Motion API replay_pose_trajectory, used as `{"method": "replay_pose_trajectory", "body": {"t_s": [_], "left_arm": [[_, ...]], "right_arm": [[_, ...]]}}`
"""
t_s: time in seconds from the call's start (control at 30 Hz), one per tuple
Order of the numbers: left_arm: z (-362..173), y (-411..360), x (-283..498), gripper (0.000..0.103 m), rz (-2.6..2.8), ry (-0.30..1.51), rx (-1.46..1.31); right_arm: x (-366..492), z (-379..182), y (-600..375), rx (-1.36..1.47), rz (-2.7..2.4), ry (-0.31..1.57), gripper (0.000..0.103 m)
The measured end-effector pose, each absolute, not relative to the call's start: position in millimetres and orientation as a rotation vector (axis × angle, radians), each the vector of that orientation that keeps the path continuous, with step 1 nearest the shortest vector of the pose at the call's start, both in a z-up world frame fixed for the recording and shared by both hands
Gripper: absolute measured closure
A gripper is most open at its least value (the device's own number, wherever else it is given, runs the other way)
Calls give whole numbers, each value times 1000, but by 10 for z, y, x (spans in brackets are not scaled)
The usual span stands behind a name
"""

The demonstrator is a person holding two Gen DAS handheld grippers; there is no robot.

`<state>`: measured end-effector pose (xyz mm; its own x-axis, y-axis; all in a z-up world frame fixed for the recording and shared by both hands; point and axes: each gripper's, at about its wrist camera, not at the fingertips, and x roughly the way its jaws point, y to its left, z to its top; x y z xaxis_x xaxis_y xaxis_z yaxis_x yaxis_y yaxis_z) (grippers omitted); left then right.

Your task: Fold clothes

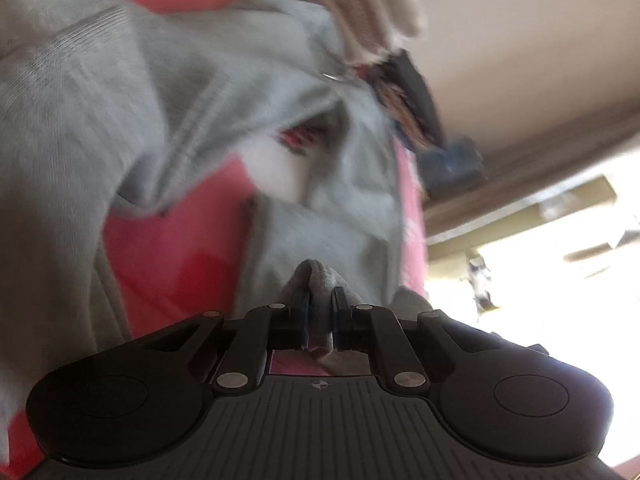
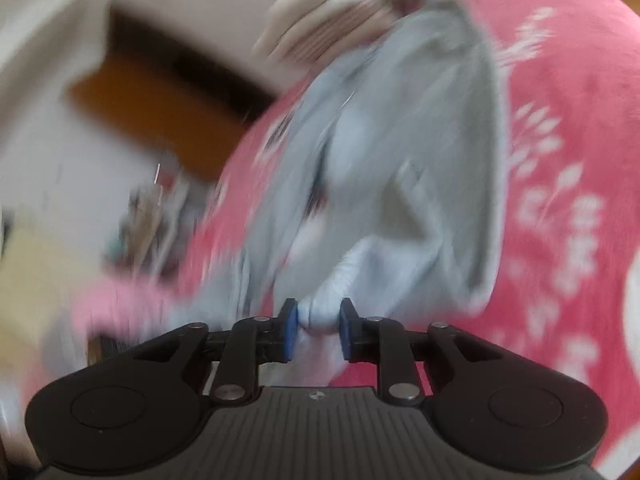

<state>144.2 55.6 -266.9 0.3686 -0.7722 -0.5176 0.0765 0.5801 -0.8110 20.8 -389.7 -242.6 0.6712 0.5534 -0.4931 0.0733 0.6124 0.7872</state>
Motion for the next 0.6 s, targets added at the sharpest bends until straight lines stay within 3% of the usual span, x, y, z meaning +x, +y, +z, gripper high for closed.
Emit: {"method": "replay_pose_trajectory", "body": {"t_s": [0.2, 0.4, 0.5, 0.6], "left_arm": [[-2840, 525, 1577, 95, -530, 1080, -790], [-2853, 511, 1624, 95, -509, 1078, -779], [-2852, 518, 1593, 95, -501, 1073, -774], [-2831, 510, 1548, 95, -491, 1067, -774]], "right_arm": [[245, -2843, -4100, 1101, 284, 804, 48], [61, -2802, -4002, 1080, 367, 794, 34], [-22, -2779, -3959, 1066, 395, 789, 34], [-60, -2762, -3929, 1084, 411, 776, 48]]}}
